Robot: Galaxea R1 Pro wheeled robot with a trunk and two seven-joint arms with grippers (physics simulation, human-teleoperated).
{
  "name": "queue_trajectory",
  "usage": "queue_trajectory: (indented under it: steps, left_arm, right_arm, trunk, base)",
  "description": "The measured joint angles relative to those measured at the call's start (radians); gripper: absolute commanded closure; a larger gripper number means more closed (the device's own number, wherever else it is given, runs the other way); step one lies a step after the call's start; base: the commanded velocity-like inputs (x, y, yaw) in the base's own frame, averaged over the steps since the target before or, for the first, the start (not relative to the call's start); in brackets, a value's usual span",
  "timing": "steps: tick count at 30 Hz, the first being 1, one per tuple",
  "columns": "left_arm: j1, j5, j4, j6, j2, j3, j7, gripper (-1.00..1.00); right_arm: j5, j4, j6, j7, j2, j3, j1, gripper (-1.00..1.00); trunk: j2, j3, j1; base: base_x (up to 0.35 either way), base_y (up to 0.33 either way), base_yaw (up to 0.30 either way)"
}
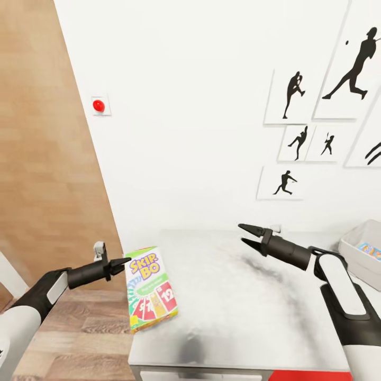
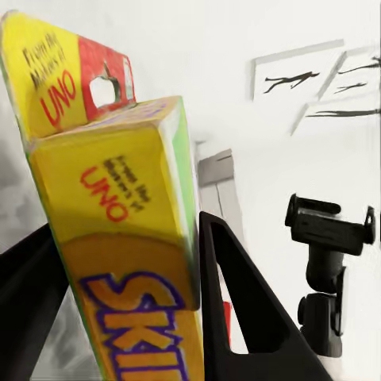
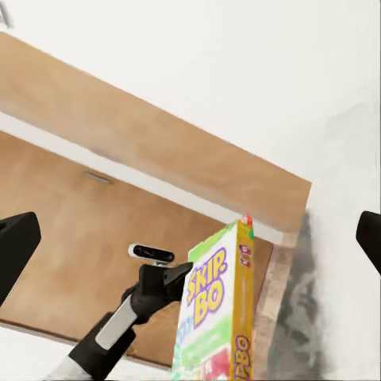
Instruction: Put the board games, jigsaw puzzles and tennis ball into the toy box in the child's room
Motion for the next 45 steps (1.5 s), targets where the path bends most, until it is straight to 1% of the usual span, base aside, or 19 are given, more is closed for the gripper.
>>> queue_trajectory:
  steps: [2,3,5,6,7,9,10,11,12,14,16,22,25,27,31,35,42,45]
  left_arm:
    - [0.001,0.000,-0.035,0.033,0.035,-0.004,-0.048,1.00]
    - [0.001,-0.001,-0.042,0.037,0.044,-0.007,-0.064,1.00]
    - [0.002,0.000,-0.058,0.049,0.082,-0.017,-0.139,1.00]
    - [0.002,-0.001,-0.063,0.052,0.102,-0.029,-0.178,1.00]
    - [0.003,-0.004,-0.064,0.052,0.113,-0.038,-0.198,1.00]
    - [0.003,-0.006,-0.068,0.055,0.154,-0.079,-0.269,1.00]
    - [0.003,-0.008,-0.068,0.055,0.155,-0.080,-0.270,1.00]
    - [0.004,-0.007,-0.070,0.056,0.176,-0.105,-0.300,1.00]
    - [0.004,-0.008,-0.070,0.057,0.195,-0.132,-0.304,1.00]
    - [0.004,-0.007,-0.071,0.057,0.214,-0.154,-0.305,1.00]
    - [0.003,-0.006,-0.072,0.058,0.228,-0.170,-0.305,1.00]
    - [0.002,-0.006,-0.072,0.060,0.234,-0.175,-0.305,1.00]
    - [0.002,-0.006,-0.072,0.060,0.236,-0.177,-0.305,1.00]
    - [0.002,-0.006,-0.072,0.060,0.243,-0.177,-0.305,1.00]
    - [0.002,-0.005,-0.072,0.060,0.265,-0.177,-0.305,1.00]
    - [0.002,-0.005,-0.072,0.060,0.277,-0.177,-0.305,1.00]
    - [0.002,-0.004,-0.072,0.060,0.280,-0.177,-0.305,1.00]
    - [0.002,-0.005,-0.072,0.059,0.280,-0.178,-0.305,1.00]
  right_arm:
    - [-0.021,-0.021,0.000,0.004,-0.023,-0.001,0.046,-1.00]
    - [-0.025,-0.025,0.000,0.005,-0.026,-0.002,0.056,-1.00]
    - [-0.031,-0.036,0.000,0.008,-0.034,-0.010,0.092,-1.00]
    - [-0.033,-0.039,0.000,0.011,-0.035,-0.015,0.107,-1.00]
    - [-0.035,-0.040,0.000,0.015,-0.036,-0.017,0.114,-1.00]
    - [-0.037,-0.044,0.000,0.045,-0.036,-0.022,0.141,-1.00]
    - [-0.037,-0.044,0.000,0.046,-0.036,-0.022,0.141,-1.00]
    - [-0.037,-0.048,0.000,0.075,-0.034,-0.023,0.155,-1.00]
    - [-0.037,-0.052,0.001,0.107,-0.032,-0.024,0.164,-1.00]
    - [-0.036,-0.056,0.001,0.149,-0.030,-0.025,0.171,-1.00]
    - [-0.031,-0.058,0.001,0.193,-0.027,-0.025,0.182,-1.00]
    - [-0.024,-0.066,-0.010,0.217,-0.026,-0.026,0.227,-1.00]
    - [-0.024,-0.074,-0.014,0.220,-0.026,-0.025,0.237,-1.00]
    - [-0.023,-0.077,-0.019,0.219,-0.024,-0.023,0.240,-1.00]
    - [-0.021,-0.085,-0.052,0.222,-0.010,-0.021,0.243,-1.00]
    - [-0.020,-0.097,-0.064,0.222,-0.005,-0.022,0.250,-1.00]
    - [-0.018,-0.100,-0.078,0.222,0.001,-0.018,0.255,-1.00]
    - [-0.017,-0.100,-0.078,0.222,0.010,-0.018,0.256,-1.00]
  trunk:
    - [0.014,0.006,-0.008]
    - [0.021,0.009,-0.011]
    - [0.035,0.016,-0.019]
    - [0.042,0.019,-0.023]
    - [0.049,0.022,-0.027]
    - [0.063,0.028,-0.035]
    - [0.070,0.031,-0.038]
    - [0.077,0.035,-0.042]
    - [0.084,0.038,-0.046]
    - [0.098,0.044,-0.054]
    - [0.112,0.050,-0.061]
    - [0.154,0.069,-0.084]
    - [0.175,0.078,-0.095]
    - [0.189,0.085,-0.103]
    - [0.217,0.097,-0.119]
    - [0.245,0.110,-0.134]
    - [0.294,0.132,-0.161]
    - [0.315,0.141,-0.172]
  base:
    - [0.000,0.000,0.000]
    - [0.000,0.000,0.000]
    - [0.000,0.000,0.000]
    - [0.000,0.000,0.000]
    - [0.000,0.000,0.000]
    - [0.000,0.000,0.000]
    - [0.000,0.000,0.000]
    - [0.000,0.000,0.000]
    - [0.000,0.000,0.000]
    - [0.000,0.000,0.000]
    - [0.000,0.000,0.000]
    - [-0.013,0.000,0.000]
    - [-0.195,0.000,0.000]
    - [-0.135,0.000,0.000]
    - [-0.046,0.000,0.000]
    - [-0.012,0.000,0.000]
    - [-0.009,0.000,-0.001]
    - [-0.201,0.000,-0.085]
